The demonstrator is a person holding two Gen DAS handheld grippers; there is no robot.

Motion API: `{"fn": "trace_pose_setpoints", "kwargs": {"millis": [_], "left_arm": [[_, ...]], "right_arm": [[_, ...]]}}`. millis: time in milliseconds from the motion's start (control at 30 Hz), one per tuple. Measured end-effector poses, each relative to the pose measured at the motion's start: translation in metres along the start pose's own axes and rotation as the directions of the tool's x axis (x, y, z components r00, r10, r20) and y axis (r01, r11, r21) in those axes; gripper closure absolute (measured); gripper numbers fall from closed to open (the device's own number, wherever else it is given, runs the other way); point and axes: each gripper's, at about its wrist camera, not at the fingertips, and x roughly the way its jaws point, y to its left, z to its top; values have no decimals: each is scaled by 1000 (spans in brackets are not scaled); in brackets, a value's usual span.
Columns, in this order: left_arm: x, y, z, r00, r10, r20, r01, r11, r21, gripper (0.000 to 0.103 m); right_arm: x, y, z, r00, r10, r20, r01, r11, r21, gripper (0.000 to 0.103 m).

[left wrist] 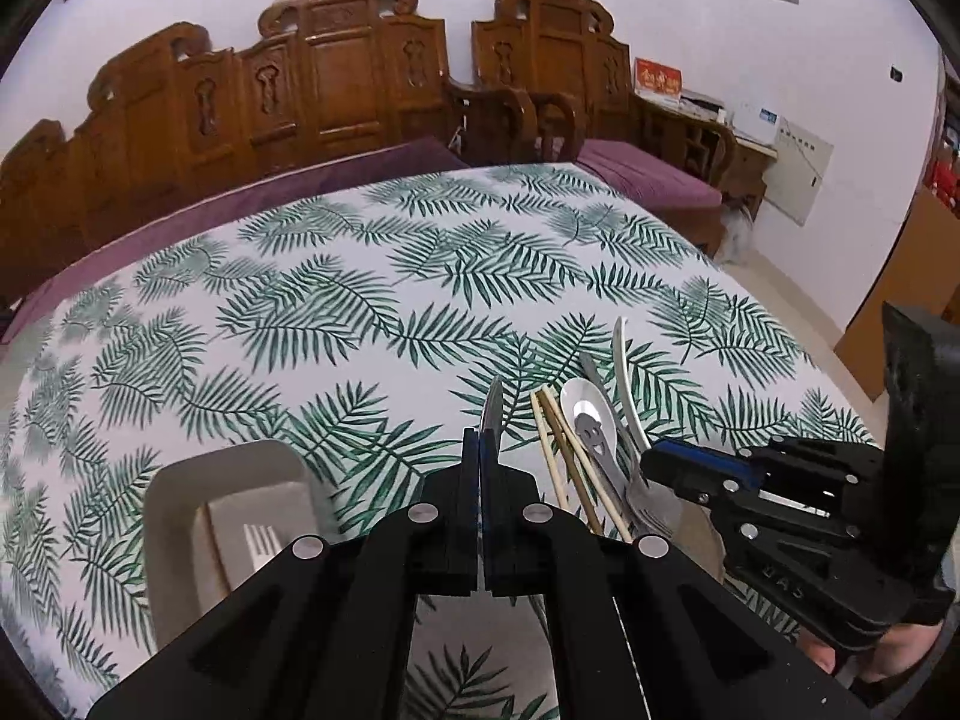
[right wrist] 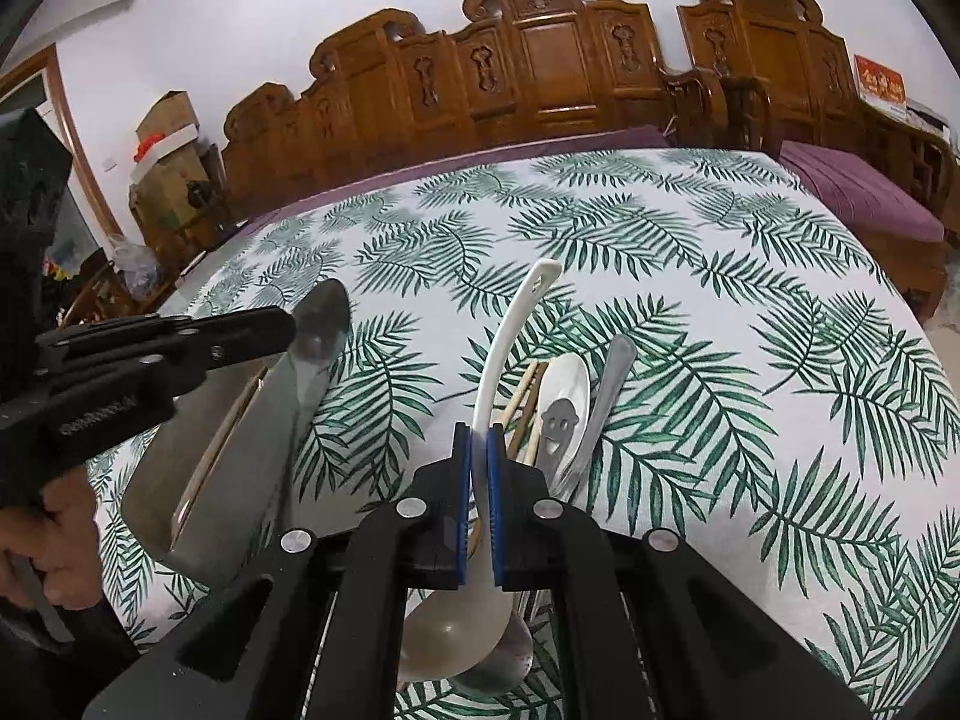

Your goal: Organize utensils

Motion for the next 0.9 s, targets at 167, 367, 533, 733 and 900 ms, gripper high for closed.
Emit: {"fn": "trace_pose_setpoints", "kwargs": {"millis": [167,367,533,733,900], "left_arm": [[-24,7,-1,999,9,35,-9,1000,5,103],[-46,25,-4,998,27,59,-26,1000,-15,103],[-57,45,-9,997,49,67,-47,998,-42,103],[-59,74,-21,996,74,55,-70,995,-73,103],[-52,98,-34,996,82,34,-78,992,-104,103]], "right_arm": [[-19,3,4,998,29,52,-28,999,-19,99],[-31,3,5,995,52,79,-52,999,-5,99],[-32,6,5,992,93,84,-95,995,12,99],[-27,16,5,987,139,75,-141,990,12,99],[-21,25,5,988,145,54,-145,989,-5,99]]}}
